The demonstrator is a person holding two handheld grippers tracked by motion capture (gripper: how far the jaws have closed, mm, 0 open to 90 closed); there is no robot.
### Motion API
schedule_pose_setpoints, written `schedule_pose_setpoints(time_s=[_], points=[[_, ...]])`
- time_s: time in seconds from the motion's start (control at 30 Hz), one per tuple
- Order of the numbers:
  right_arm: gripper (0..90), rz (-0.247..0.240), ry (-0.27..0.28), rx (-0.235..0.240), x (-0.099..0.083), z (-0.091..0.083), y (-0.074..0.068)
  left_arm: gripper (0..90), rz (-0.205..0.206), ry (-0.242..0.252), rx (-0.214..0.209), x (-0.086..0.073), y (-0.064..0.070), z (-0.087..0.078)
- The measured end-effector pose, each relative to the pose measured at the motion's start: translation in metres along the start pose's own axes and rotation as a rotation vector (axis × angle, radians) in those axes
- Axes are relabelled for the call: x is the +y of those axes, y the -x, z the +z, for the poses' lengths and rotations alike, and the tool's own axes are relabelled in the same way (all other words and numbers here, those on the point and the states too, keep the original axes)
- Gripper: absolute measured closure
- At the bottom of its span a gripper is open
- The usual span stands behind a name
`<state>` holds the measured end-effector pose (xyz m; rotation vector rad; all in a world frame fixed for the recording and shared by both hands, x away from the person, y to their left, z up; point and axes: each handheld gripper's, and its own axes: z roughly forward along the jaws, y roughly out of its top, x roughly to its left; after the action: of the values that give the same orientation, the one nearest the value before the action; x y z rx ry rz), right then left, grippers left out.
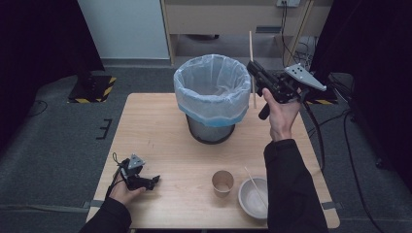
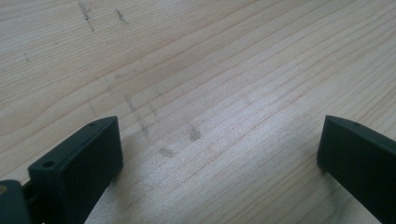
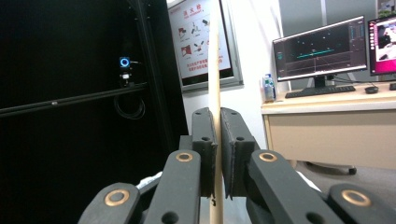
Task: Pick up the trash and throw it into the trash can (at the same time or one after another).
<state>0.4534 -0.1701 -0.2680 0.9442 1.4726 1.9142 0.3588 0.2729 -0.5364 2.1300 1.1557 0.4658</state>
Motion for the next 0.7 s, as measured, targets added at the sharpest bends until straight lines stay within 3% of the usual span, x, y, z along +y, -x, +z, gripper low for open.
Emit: schedule_pose_setpoints(time_s=[0.3,0.7], points=[[85.7,-0.001,0.017,0.019,0.002,0.024,-0.008,0.0,0.001,0.001,-0.001,0.0,0.0,0.0],[85.7,-0.018,0.042,-0.011,0.001,0.051,-0.006,0.0,0.005,0.002,-0.006,0.0,0.001,0.001]])
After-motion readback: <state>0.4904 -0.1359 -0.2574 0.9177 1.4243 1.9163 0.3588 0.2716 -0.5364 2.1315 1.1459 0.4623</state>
